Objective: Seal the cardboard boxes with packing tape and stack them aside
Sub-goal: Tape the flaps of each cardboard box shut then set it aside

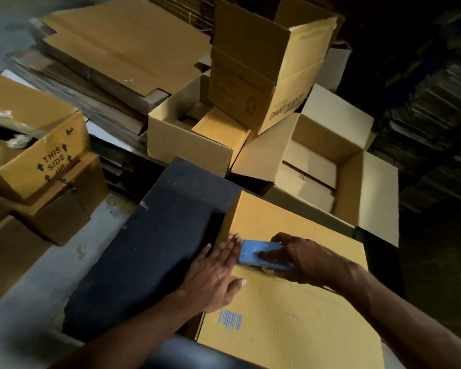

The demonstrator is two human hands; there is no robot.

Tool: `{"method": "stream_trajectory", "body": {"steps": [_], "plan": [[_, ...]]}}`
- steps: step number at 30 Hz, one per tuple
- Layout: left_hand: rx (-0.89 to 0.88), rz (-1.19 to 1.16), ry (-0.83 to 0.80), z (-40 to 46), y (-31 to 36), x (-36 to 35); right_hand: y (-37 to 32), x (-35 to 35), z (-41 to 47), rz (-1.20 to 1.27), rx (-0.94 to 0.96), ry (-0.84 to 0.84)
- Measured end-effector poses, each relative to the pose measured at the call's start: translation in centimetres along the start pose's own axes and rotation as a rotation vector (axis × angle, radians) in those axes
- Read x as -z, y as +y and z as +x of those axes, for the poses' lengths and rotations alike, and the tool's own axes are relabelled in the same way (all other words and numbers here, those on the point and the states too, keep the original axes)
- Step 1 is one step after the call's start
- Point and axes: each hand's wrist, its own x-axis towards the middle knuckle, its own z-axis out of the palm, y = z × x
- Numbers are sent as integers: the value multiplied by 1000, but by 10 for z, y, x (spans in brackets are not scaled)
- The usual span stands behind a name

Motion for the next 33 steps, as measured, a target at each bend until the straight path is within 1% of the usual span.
{"method": "stream_trajectory", "body": {"steps": [2,5,11,16,18,20,24,27,29,31,33], "plan": [[12,-4,9,-1,3,-3,17,6,-14,-30,9,-11],[-6,19,-5,3,-1,-1,36,7,-39,-89,-25,-11],[8,76,-90,5,3,3,62,-19,-76,19,-51,29],[7,116,-127,5,5,7,90,-38,-103,45,-137,-42],[29,113,-117,5,5,7,100,-49,-109,77,-165,-46],[43,160,-159,5,10,11,103,-60,-107,78,-173,-29],[118,302,-222,15,36,18,105,-71,-93,104,-154,49],[214,322,-222,18,70,6,107,-71,-91,79,-136,65],[170,266,-203,18,96,-11,105,-73,-92,66,-127,73],[79,246,-297,23,125,-23,103,-74,-92,61,-122,81],[65,263,-394,30,154,-25,103,-76,-93,65,-114,85]]}}
